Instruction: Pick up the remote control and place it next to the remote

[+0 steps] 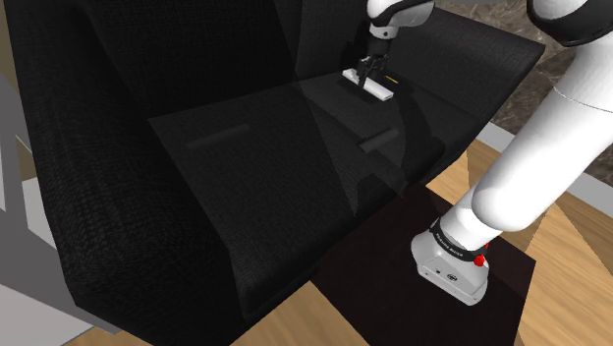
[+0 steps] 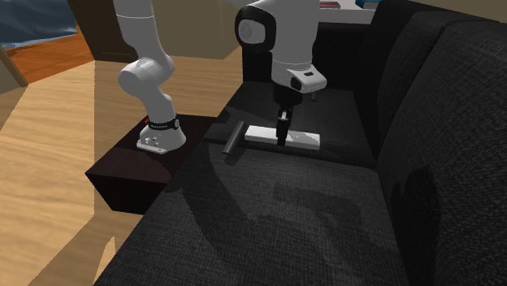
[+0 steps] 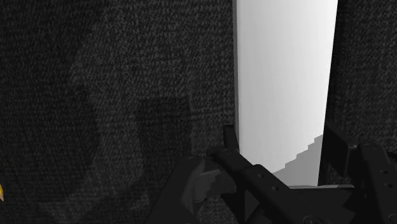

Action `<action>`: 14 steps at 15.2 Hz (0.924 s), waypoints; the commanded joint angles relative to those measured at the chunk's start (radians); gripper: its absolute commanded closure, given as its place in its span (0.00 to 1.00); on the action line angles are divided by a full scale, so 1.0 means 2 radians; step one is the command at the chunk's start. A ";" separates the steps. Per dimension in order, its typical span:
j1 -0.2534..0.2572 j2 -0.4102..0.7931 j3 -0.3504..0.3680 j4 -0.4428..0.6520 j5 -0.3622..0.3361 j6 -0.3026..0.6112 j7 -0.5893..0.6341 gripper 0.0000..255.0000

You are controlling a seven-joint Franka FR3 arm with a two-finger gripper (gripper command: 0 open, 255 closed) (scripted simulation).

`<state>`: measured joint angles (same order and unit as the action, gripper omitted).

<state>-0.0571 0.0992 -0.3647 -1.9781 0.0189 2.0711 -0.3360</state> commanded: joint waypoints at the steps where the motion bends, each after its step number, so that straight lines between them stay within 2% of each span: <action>1: 0.014 -0.018 0.009 -0.019 -0.008 0.002 0.028 1.00; 7: 0.051 -0.058 0.044 -0.065 -0.023 0.009 0.106 1.00; 14: 0.093 -0.083 0.089 -0.093 -0.027 0.010 0.195 1.00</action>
<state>0.1163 -0.0622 -0.2000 -2.1561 -0.0357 2.0889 0.0276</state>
